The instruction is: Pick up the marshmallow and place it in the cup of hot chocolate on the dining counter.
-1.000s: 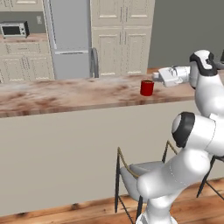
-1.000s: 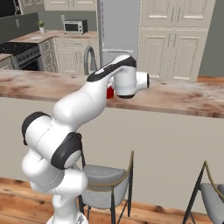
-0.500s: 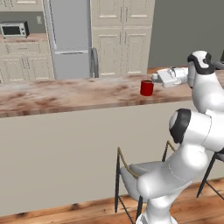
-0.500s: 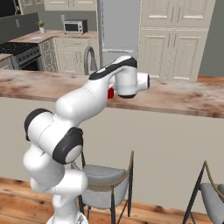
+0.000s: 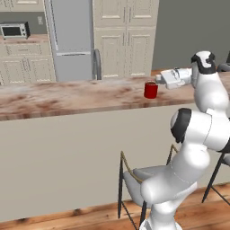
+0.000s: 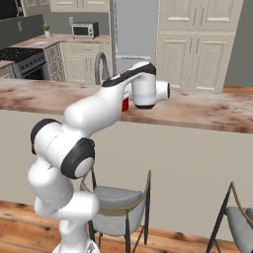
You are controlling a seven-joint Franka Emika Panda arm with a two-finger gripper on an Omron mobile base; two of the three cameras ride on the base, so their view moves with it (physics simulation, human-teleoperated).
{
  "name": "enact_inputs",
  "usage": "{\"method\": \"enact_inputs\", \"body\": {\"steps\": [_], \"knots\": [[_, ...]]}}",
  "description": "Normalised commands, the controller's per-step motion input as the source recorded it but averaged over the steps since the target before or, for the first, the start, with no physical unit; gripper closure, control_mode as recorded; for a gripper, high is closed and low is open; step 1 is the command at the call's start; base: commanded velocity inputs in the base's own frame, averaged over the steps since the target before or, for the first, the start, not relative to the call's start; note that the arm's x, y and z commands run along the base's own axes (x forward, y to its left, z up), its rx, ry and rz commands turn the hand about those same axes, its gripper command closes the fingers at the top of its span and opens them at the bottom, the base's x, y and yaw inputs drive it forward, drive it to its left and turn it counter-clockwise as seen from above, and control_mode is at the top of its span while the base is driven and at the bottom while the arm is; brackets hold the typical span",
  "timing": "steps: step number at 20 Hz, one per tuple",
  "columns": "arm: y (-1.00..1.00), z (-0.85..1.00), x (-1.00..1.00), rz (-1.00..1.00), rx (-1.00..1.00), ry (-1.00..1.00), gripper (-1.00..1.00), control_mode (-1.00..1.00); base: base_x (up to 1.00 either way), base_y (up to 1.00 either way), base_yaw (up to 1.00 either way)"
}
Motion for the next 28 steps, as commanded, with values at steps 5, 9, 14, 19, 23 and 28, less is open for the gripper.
{"method": "enact_inputs", "body": {"steps": [5,9,14,19,23,28], "knots": [[0.00,0.00,0.16,0.00,0.00,0.00,1.00,-1.00,0.00,0.00,0.00],[0.00,-0.08,0.07,0.00,0.00,0.00,1.00,-1.00,0.00,0.00,0.00],[-0.01,-0.14,0.08,0.00,0.00,0.00,1.00,-1.00,0.00,0.00,0.00],[-0.02,-0.18,0.10,0.00,0.00,0.00,1.00,-1.00,0.00,0.00,0.00],[0.00,0.01,0.19,0.00,0.00,0.00,1.00,-1.00,0.00,0.00,0.00],[-0.13,0.05,0.22,0.00,0.03,0.00,1.00,-1.00,0.00,0.00,0.00]]}}
